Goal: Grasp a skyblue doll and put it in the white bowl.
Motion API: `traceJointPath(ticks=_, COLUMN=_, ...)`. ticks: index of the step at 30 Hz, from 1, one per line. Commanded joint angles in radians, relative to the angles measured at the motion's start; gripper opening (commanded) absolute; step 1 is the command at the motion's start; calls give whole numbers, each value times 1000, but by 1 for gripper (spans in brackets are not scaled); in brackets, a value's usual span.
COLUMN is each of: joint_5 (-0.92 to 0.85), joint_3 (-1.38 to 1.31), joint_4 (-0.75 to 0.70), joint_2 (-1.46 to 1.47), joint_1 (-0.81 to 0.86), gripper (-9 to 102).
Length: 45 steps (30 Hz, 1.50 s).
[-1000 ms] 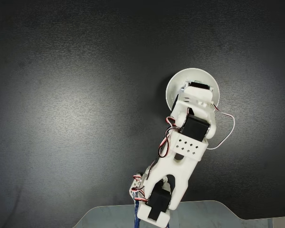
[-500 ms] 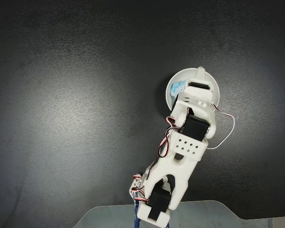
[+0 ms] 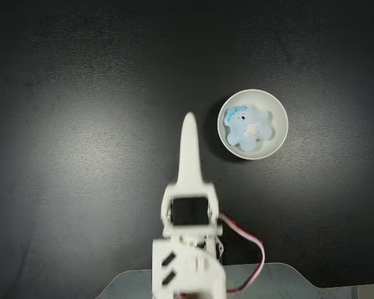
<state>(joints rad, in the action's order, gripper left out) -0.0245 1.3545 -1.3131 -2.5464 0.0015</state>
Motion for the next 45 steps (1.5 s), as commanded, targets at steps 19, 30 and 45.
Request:
traceJointPath(ticks=19, joint_5=9, joint_3=756, joint_4=-78, joint_2=-580, joint_1=-48, gripper=29)
traceJointPath(ticks=30, joint_5=21, joint_3=946, joint_4=-77, joint_2=-750, joint_1=-61, gripper=29)
traceJointPath(ticks=45, joint_5=25, joint_3=1269, joint_4=186, joint_2=-762, joint_1=14, gripper=6)
